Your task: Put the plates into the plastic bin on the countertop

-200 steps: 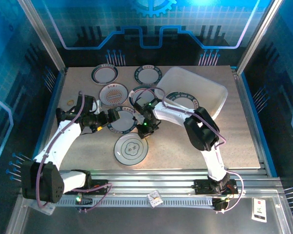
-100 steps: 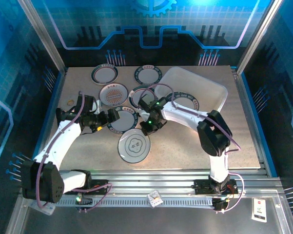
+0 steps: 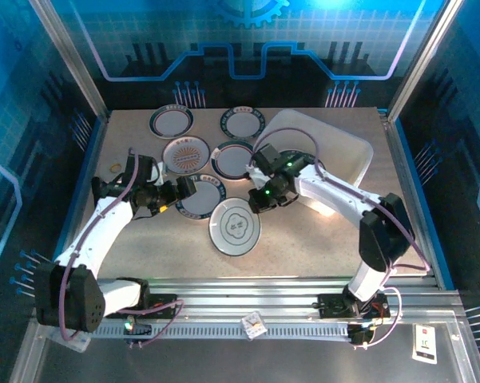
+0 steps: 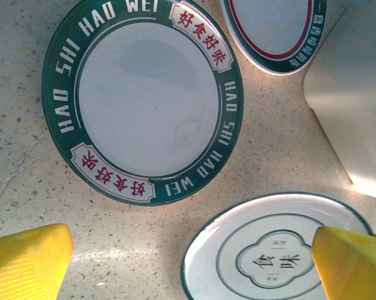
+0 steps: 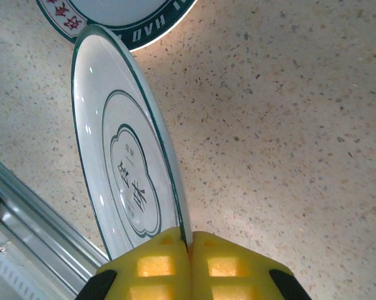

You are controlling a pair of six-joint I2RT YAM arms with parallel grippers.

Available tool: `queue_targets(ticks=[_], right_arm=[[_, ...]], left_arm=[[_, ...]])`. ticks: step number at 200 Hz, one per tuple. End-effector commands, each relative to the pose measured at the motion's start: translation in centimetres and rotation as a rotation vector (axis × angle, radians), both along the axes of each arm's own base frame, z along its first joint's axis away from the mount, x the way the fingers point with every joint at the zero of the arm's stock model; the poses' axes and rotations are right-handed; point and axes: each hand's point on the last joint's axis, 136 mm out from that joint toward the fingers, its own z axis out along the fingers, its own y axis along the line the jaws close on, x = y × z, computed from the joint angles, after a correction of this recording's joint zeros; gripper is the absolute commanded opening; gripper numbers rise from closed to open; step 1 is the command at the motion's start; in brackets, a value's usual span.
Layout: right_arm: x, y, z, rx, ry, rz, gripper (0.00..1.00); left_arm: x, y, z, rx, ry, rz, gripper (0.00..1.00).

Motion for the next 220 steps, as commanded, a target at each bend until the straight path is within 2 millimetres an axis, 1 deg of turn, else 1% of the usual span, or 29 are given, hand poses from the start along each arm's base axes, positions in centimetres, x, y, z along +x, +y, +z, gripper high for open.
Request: queue_targets(ticks=[1,19,41,67,86,112,148,168,186,203,220], right_arm=[[-0.3,-0.6,2.8,0.081,-0.012,-0.034,0.00],[-0.2,-1.3,4.0,0.114,-0.022,-0.057,0.00],[0.2,-2.1,5.7,0.163,-0.035,-0.102,0.00],[0.7,-2.5,8.4,0.242,-0.066,-0.133,0.00],[1.4,-2.9,10.4,0.296,-0.091,-0.167,0.00],[3.4,-3.5,13.6,0.409,-0.132,-0.233,0.00],[6.9,-5.5,18.2,0.524,-0.223,-0.334,0.00],[9.0,-7.8,19.7,0.566,-0.260,-0.427,0.00],[10.7,-10.7,20.1,0.570,-0.288,-0.530,0.00],[11.8,-13.7,19.6,0.566,-0.304,-0.636,0.00],[12.4,-16.6,18.4,0.567,-0.304,-0.739,0.00]], left_arm=[[0.2,-0.1,0.1,-0.011,-0.011,-0.007,0.99],[0.3,-0.2,0.2,-0.016,-0.016,-0.009,0.99],[0.7,-0.5,0.7,-0.030,-0.039,-0.015,0.99],[1.2,-0.8,1.4,-0.048,-0.064,-0.019,0.99],[1.4,-0.9,1.9,-0.055,-0.085,-0.025,0.99],[1.8,-1.0,2.3,-0.057,-0.104,-0.029,0.99],[2.4,-1.1,2.8,-0.061,-0.120,-0.040,0.99],[2.8,-1.3,3.0,-0.066,-0.122,-0.053,0.99],[3.1,-1.5,3.0,-0.069,-0.123,-0.065,0.99],[3.5,-1.5,2.9,-0.067,-0.120,-0.069,0.99],[3.9,-1.7,2.9,-0.072,-0.117,-0.073,0.99]])
